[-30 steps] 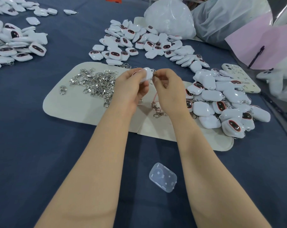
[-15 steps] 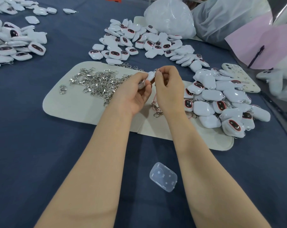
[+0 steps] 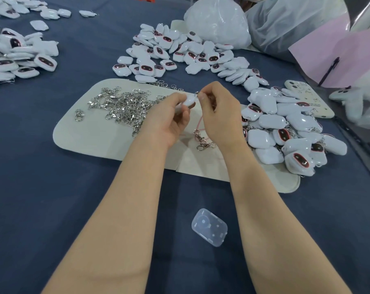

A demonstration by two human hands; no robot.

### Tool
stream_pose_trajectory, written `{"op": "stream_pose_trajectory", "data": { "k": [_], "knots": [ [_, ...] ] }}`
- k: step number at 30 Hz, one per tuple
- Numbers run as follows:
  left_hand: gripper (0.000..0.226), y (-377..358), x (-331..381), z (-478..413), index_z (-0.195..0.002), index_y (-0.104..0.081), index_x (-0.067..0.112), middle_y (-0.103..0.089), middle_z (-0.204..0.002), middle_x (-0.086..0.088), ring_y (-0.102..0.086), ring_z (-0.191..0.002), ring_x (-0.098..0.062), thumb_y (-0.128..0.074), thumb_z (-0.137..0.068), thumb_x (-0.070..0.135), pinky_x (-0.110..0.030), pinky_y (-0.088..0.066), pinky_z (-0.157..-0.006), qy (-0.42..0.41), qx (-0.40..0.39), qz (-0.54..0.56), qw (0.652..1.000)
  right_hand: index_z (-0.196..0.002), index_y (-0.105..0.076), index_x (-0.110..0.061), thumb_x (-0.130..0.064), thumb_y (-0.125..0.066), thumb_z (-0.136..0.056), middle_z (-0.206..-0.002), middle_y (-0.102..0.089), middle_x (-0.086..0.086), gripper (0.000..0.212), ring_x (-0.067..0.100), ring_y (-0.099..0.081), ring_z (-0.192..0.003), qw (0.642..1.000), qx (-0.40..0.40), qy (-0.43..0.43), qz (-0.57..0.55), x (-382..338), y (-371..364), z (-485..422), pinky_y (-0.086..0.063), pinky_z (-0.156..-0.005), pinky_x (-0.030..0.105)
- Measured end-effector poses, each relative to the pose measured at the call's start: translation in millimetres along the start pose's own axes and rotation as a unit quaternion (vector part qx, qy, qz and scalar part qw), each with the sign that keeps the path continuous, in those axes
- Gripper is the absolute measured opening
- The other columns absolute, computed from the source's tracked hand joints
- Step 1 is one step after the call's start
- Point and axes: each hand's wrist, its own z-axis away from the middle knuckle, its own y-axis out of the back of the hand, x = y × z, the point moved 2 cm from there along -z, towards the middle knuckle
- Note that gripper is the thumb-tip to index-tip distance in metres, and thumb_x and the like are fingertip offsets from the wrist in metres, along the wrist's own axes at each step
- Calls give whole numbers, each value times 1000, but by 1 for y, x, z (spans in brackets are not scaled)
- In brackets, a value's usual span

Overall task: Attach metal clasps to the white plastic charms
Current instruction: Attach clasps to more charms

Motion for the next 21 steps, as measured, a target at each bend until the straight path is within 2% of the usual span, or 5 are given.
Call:
{"op": "stream_pose_trajectory", "data": {
  "k": [6,10,14,18,21],
  "knots": [
    [17,1,9,2,-91,-60,23,-60,-81,-3,-57,-53,-10,-60,-84,8,-19,-48,-48,-266,44,-348,898,-91,-57,-6,-13,-49,-96,-69,-48,-8,11,8,-42,-65,991,-105,-20,78,8,2,-3,-31,-58,14],
    [32,-3,3,4,-118,-56,19,-59,-97,4,-62,-87,-21,-61,-86,16,-33,-52,-83,-331,29,-476,814,-101,-64,-10,-17,-52,-95,-88,-63,0,14,13,-52,-79,984,-135,-73,86,14,4,-3,-31,-62,17],
    [41,-6,4,4,-117,-44,19,-63,-99,-4,-63,-86,-23,-67,-83,22,-38,-51,-83,-274,29,-449,850,-124,-58,-16,-21,-53,-95,-122,-62,-2,30,6,-57,-99,983,-114,-130,-57,6,12,-6,-41,-88,16],
    [26,-25,-7,13,-102,-51,25,-62,-95,0,-62,-86,-15,-65,-83,14,-39,-55,-85,-252,-28,-368,895,-107,-65,-15,-21,-57,-92,-95,-69,0,18,7,-63,-73,981,-79,-148,-96,3,27,-12,-52,-71,29],
    [26,-49,-21,16,-110,-55,28,-56,-117,-3,-58,-112,-26,-59,-87,18,-44,-48,-98,-257,-36,-327,909,-99,-61,-21,-21,-58,-90,-92,-65,-6,9,13,-63,-84,982,49,-166,-82,10,44,-13,-52,-81,32]
  ]
}}
